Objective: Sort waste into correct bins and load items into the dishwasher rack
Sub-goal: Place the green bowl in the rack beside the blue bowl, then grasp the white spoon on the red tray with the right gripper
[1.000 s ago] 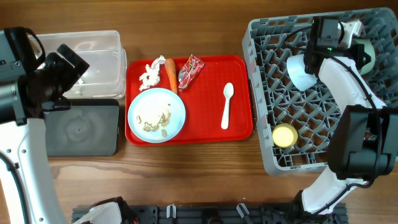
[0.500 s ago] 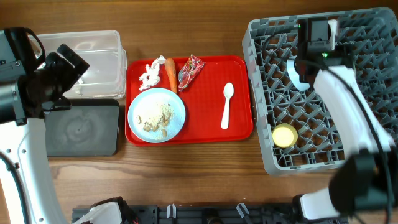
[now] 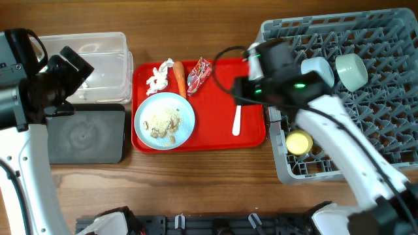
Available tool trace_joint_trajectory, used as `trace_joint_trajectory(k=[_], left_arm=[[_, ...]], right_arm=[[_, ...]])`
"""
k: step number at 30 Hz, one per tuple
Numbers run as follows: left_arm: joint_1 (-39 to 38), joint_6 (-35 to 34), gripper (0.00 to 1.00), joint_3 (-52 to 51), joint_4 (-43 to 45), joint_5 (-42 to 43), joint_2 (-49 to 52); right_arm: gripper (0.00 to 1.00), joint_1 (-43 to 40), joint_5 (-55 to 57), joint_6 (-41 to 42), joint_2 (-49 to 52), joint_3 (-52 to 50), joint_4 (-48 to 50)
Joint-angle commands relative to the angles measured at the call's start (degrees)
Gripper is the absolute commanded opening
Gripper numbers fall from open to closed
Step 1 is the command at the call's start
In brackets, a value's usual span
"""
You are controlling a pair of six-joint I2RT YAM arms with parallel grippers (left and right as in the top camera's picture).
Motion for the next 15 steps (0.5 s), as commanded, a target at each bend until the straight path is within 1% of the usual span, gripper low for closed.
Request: trace_joint_trajectory(k=[1,2,4,7,9,12,15], left_arm=[[0.37,-0.72,1.0,0.33,0.04,-0.96,0.22],[0.37,-0.72,1.0,0.33,0.02,-0.96,0.22],[0.37,-0.72,1.0,0.33,0.04,-0.96,0.22],[0.37,-0.72,1.0,0.33,0.02,-0.96,0.22],[0.37,-0.72,1.0,0.33,0.04,-0.96,0.22],[0.37,-0.72,1.0,0.33,0.04,-0.96,0.22],[0.37,-0.72,1.0,0.33,0.02,-0.96,0.22]], right_arm=[[0.62,2.58,6.29,17.22,7.43,-0.02,-0.33],[0.62,2.58,7.54,19.89,9.84,-0.02,0.02],[0.62,2.25,6.69,21.64,14.6,-0.02,1.25],[0.61,1.55,3.21,21.62,20.68,-0.02,2.67],[0.58,1.25,1.38,21.66,24.13,-0.02,3.15],[0.58,0.74,1.11,21.68,27.08,-0.02,3.41],[0.54,-0.55,-0.39,21.66,27.78,-0.02,3.23]])
